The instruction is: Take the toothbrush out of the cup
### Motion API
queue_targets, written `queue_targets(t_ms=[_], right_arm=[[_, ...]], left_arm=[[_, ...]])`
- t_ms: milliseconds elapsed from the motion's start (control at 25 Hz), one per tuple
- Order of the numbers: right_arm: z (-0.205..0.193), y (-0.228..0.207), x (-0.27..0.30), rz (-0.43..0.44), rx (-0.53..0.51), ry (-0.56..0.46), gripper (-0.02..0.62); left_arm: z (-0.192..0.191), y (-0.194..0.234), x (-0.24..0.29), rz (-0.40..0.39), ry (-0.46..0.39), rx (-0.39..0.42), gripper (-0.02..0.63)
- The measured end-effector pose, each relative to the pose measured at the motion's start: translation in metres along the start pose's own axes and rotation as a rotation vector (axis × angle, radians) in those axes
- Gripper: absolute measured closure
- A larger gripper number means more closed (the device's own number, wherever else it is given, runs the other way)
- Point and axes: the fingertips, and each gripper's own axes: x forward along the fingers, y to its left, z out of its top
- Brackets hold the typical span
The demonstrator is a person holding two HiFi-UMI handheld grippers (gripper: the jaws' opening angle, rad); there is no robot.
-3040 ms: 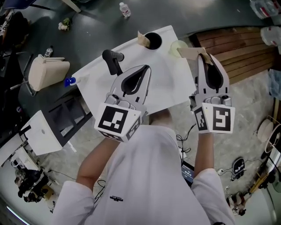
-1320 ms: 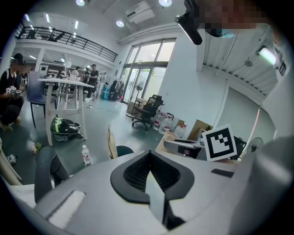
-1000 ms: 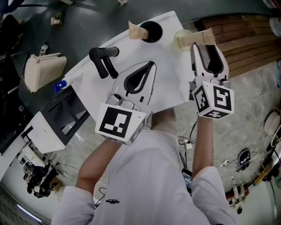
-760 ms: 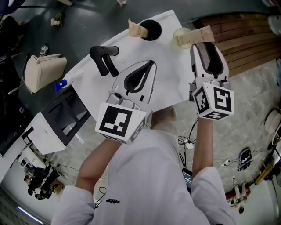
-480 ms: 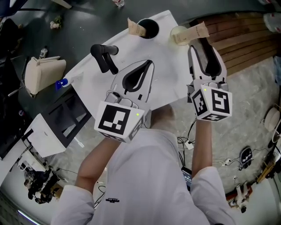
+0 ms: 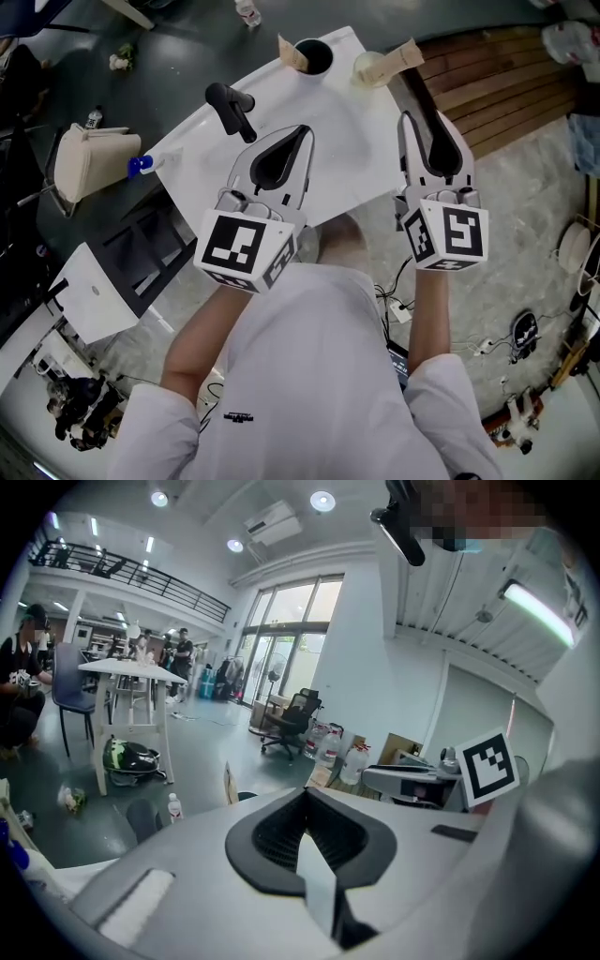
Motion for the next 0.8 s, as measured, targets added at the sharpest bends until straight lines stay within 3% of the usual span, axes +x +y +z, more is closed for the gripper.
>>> queue_targets(t_ms=[320,800], right_arm=[[0.029,0.023,-0.047,0.004,-0.025,-0.035,0.543],[0.057,0.048,-0.098,0.024,-0.069,-0.023,0.561]], left_arm=[[0.013,-0.008,-0.043,-0.004,-0.036,-0.013,0.601],[0.039,-0.015,-0.092,-0.007,-0.103,-0.009,0.601]])
